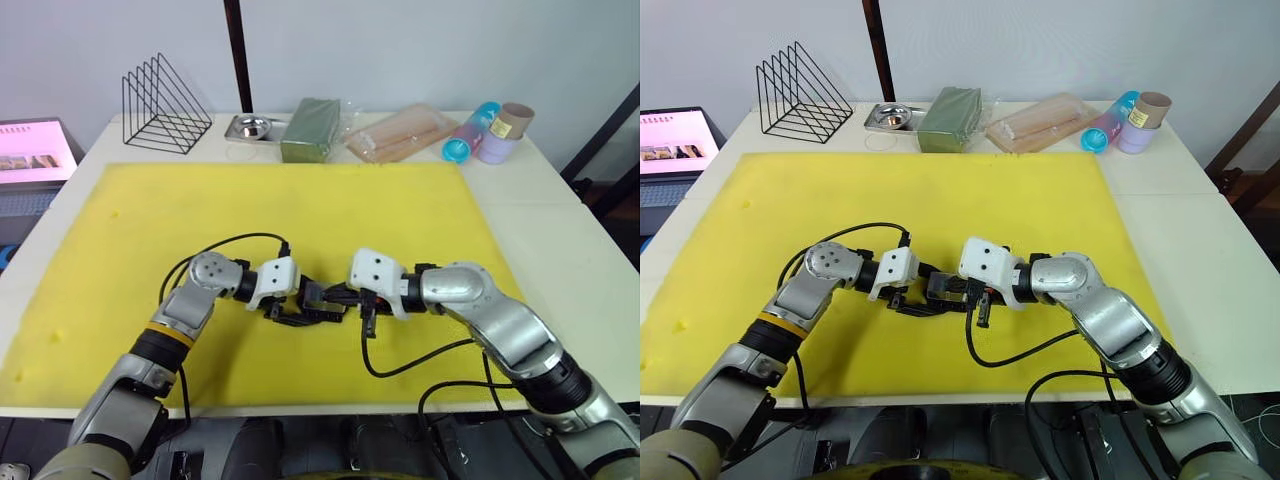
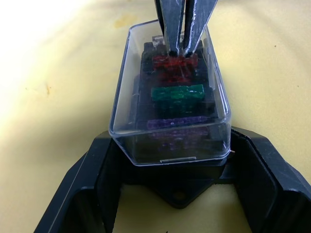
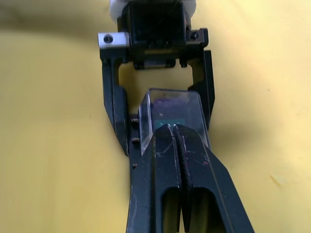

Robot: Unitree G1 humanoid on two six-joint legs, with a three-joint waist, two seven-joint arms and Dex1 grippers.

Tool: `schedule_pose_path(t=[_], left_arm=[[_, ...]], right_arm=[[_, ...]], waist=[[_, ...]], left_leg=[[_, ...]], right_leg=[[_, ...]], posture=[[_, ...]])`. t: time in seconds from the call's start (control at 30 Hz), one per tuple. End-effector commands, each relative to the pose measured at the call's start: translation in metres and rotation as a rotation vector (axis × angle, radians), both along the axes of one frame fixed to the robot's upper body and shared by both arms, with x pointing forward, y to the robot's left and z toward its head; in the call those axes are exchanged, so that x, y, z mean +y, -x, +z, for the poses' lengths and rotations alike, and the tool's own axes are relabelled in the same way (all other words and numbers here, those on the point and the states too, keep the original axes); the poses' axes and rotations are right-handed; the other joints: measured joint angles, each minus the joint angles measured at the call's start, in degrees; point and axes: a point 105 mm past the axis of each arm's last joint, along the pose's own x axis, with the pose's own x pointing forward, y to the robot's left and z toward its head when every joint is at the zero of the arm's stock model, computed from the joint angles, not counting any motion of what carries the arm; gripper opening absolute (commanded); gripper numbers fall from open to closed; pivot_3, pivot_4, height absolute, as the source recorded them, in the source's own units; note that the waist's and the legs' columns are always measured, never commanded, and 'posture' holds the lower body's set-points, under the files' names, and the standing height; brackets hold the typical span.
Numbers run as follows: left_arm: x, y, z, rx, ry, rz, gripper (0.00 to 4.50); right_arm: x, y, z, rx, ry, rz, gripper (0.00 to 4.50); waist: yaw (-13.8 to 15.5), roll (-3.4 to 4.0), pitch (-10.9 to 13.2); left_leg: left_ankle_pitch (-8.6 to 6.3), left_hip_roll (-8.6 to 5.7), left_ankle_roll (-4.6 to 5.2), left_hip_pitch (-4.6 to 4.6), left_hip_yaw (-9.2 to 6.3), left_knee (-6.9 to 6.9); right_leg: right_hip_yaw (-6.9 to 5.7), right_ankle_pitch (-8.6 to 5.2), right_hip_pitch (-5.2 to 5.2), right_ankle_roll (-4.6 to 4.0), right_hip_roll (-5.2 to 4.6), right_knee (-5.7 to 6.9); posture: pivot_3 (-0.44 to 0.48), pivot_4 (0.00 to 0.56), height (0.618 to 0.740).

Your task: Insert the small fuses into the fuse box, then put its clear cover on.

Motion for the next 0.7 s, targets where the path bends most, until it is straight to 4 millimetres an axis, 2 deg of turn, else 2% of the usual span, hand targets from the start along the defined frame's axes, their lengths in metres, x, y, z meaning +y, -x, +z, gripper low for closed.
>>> schedule_pose_path(t=[0.03,0.2,0.3,0.4,0.43,0.53,0.7], left_arm=[[0.003,-0.002,0.013,-0.046,0.042,-0.005,2.81],[0.010,0.001,0.013,-0.051,0.024,-0.025,2.81],[0.014,0.002,0.012,-0.059,0.004,-0.025,2.81],[0.018,0.002,0.012,-0.064,-0.010,-0.023,2.81],[0.020,0.002,0.013,-0.059,-0.010,-0.019,3.56],[0.034,0.005,0.022,-0.040,-0.019,-0.017,4.50],[0.054,0.009,0.043,-0.015,-0.026,0.010,4.50]], right_arm=[[-0.003,0.008,-0.020,0.163,-0.025,-0.013,0.05],[-0.004,0.009,0.025,0.111,-0.141,0.007,0.05],[-0.009,0.011,0.040,0.089,-0.149,0.007,0.05],[-0.013,0.013,0.047,0.079,-0.144,0.003,0.05],[-0.016,0.013,0.049,0.074,-0.137,-0.005,0.00],[-0.031,0.015,0.057,0.043,-0.095,-0.030,0.65],[-0.051,0.019,0.064,0.015,-0.039,-0.056,2.35]], waist=[[0.0,0.12,0.1],[0.0,0.21,0.4],[0.0,0.23,0.7],[0.0,0.23,1.0],[0.0,0.20,1.1],[-0.1,0.24,1.3],[0.0,0.30,1.4]], left_leg=[[0.00,0.00,0.00,-0.04,0.00,0.00],[0.00,0.00,0.00,-0.23,-0.01,0.01],[0.00,0.00,0.00,-0.33,-0.02,0.00],[0.00,0.01,0.00,-0.35,-0.02,0.00],[0.00,0.01,0.00,-0.35,-0.02,0.00],[0.00,0.01,0.00,-0.43,-0.01,-0.01],[0.00,0.03,0.00,-0.80,-0.03,-0.03]], right_leg=[[0.00,0.00,-0.04,0.00,0.00,0.00],[0.00,0.01,-0.23,0.02,-0.02,0.01],[0.01,0.02,-0.36,0.02,-0.01,0.03],[0.01,0.02,-0.37,0.02,-0.01,0.04],[0.01,0.02,-0.38,0.02,-0.02,0.04],[0.01,0.01,-0.45,0.02,-0.02,0.04],[-0.02,0.09,-0.81,0.16,-0.03,0.04]], posture=[[0.000,0.150,0.740],[0.000,0.150,0.740],[0.000,0.150,0.740],[0.000,0.150,0.740],[0.000,0.150,0.740],[0.000,0.150,0.740],[0.000,0.150,0.740]])
